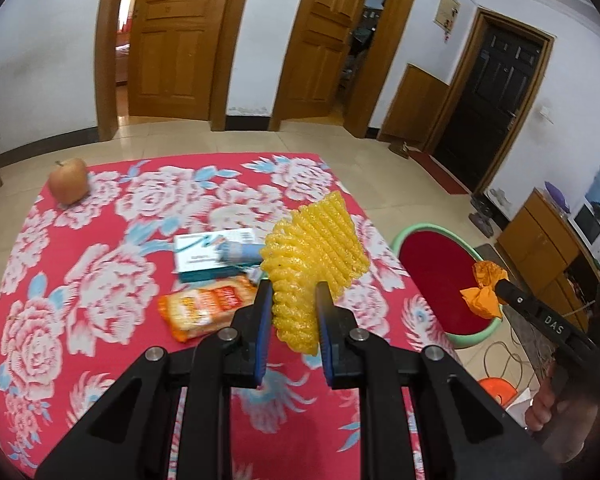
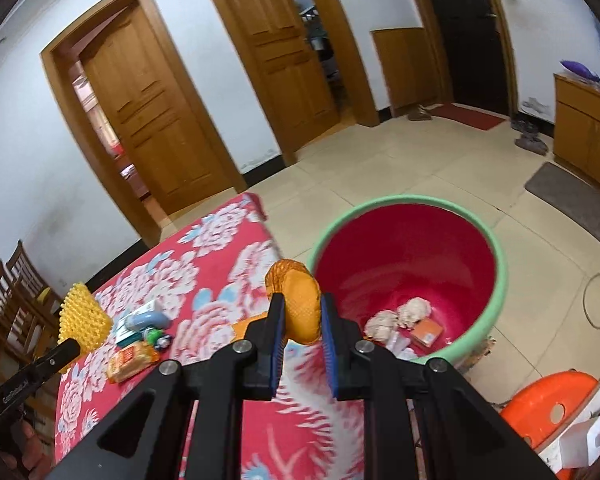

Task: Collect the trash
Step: 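Carry the orange cloth and foam net in both grippers over the red bucket, then open the right gripper to drop the orange cloth while the left releases the net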

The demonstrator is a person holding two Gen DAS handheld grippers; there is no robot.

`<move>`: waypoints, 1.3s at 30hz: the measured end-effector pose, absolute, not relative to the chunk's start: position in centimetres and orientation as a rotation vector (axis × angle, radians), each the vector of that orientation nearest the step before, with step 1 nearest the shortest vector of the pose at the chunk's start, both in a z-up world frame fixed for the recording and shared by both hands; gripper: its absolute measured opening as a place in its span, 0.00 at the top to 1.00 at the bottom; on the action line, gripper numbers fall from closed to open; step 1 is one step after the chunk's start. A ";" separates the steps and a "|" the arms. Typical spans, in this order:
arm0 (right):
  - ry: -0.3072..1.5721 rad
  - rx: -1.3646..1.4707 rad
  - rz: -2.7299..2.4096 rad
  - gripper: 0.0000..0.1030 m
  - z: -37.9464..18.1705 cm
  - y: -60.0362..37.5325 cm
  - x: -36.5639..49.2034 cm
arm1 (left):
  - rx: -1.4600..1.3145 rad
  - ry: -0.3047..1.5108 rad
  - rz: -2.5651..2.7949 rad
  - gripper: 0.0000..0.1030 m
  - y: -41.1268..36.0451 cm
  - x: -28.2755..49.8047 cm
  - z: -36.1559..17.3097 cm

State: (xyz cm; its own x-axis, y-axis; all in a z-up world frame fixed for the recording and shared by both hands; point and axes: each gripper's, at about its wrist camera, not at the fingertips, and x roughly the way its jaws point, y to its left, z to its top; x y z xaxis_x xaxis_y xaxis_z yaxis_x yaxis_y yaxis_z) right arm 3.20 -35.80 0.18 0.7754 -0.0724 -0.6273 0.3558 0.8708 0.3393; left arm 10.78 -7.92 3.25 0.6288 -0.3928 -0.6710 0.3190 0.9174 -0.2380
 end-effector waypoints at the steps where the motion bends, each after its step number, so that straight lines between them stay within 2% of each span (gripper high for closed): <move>1: 0.647 0.475 -0.256 0.81 0.0 -36.4 3.1 | -0.096 0.794 -0.414 0.81 -8.4 10.8 3.2; 18: 0.664 0.577 -0.409 0.75 -3.4 -42.7 2.2 | 0.006 0.836 -0.538 0.81 -17.1 11.6 1.9; 22: 0.656 0.599 -0.418 0.65 -3.6 -43.4 2.0 | 0.022 0.846 -0.553 0.81 -18.3 11.7 1.5; 26: 0.643 0.611 -0.424 0.62 -3.6 -43.8 1.6 | 0.036 0.862 -0.570 0.81 -19.5 11.9 1.0; 30: 0.621 0.636 -0.425 0.52 -3.2 -43.9 0.8 | 0.053 0.868 -0.589 0.81 -20.8 12.0 0.6; 39: 0.580 0.671 -0.431 0.40 -2.4 -44.1 -0.7 | 0.113 0.886 -0.649 0.80 -24.8 11.9 -0.5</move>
State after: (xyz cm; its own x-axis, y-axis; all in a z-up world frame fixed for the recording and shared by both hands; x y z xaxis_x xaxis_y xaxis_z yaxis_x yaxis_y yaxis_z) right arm -0.74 -44.15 -2.35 0.7597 -0.1851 -0.6234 0.5435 0.7071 0.4523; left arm 11.90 -24.78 -0.52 0.4557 -0.4797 -0.7498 0.5697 0.8044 -0.1684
